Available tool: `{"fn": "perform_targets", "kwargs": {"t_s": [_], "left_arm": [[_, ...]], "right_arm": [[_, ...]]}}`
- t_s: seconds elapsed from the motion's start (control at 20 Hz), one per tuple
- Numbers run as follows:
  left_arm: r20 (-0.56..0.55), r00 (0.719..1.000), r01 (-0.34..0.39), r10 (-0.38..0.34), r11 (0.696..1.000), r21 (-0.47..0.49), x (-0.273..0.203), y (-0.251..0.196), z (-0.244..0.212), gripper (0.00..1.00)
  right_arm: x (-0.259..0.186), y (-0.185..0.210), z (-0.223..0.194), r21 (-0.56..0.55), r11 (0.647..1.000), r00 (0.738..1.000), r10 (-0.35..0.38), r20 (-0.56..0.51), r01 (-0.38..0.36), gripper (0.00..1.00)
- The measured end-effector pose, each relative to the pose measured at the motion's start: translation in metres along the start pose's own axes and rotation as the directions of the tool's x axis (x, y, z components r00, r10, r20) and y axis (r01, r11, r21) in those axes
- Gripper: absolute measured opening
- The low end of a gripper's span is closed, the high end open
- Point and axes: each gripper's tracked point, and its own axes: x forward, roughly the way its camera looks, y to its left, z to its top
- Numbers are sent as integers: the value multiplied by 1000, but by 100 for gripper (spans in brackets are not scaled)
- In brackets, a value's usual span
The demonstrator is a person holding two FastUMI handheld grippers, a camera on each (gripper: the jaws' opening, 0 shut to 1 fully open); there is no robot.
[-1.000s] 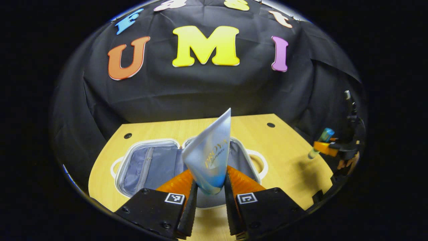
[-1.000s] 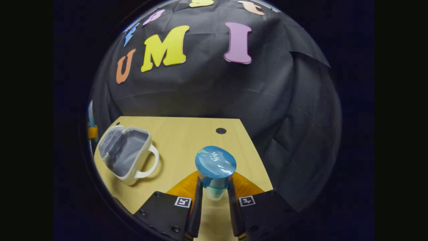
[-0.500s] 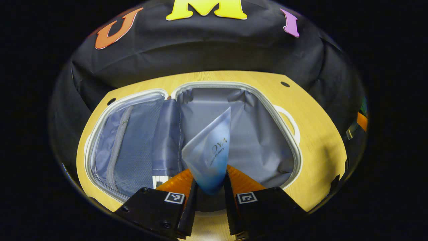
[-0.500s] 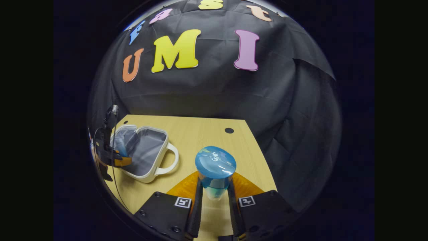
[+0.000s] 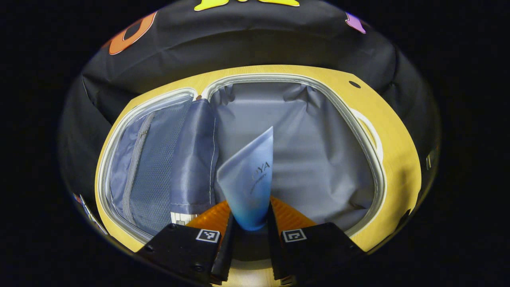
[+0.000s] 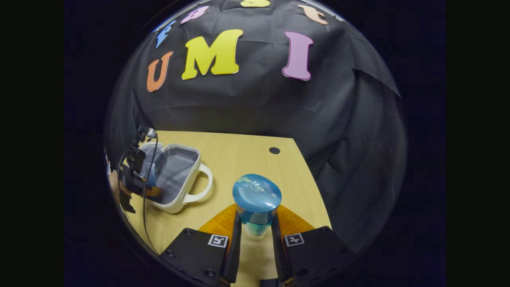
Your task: First open the suitcase, pack the skin care products into it, and then close the suitcase.
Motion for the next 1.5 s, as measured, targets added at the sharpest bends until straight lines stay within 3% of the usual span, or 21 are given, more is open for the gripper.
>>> {"fn": "perform_targets", "kwargs": {"t_s": [0.3, 0.6, 0.65, 0.7, 0.8, 0.85, 1.0, 1.25, 1.5], "left_arm": [[-60, 998, -34, 34, 999, 10, 9, -2, 4, 43], [-37, 999, -35, 34, 999, -19, 4, -2, 3, 45], [-14, 1000, -3, 3, 999, -35, 1, -10, 6, 46], [10, 1000, 20, -20, 999, -48, -6, -17, 9, 64], [77, 997, 0, 3, 999, -40, -29, -14, 19, 99], [132, 991, -15, 18, 999, -31, -42, -9, 28, 98], [325, 944, -51, 57, 998, -26, -95, 9, 57, 98], [581, 811, -38, 70, 997, -67, -185, 42, 80, 97], [715, 696, -28, 65, 998, -63, -248, 72, 82, 96]], "right_arm": [[8, 2, -1, -10, 1000, 1000, 19, -11, -19, 34], [12, 15, 15, -12, 998, 998, 56, 8, -56, 35], [13, 25, 20, -16, 997, 997, 76, 15, -76, 34], [15, 36, 26, -20, 995, 995, 99, 19, -98, 34], [20, 64, 37, -41, 988, 989, 148, 24, -147, 34], [23, 80, 42, -51, 984, 985, 173, 25, -171, 35], [33, 131, 55, -44, 968, 969, 246, 12, -245, 34], [52, 222, 43, 1, 939, 936, 343, -80, -344, 34], [74, 275, -7, -35, 941, 923, 323, -207, -337, 34]]}}
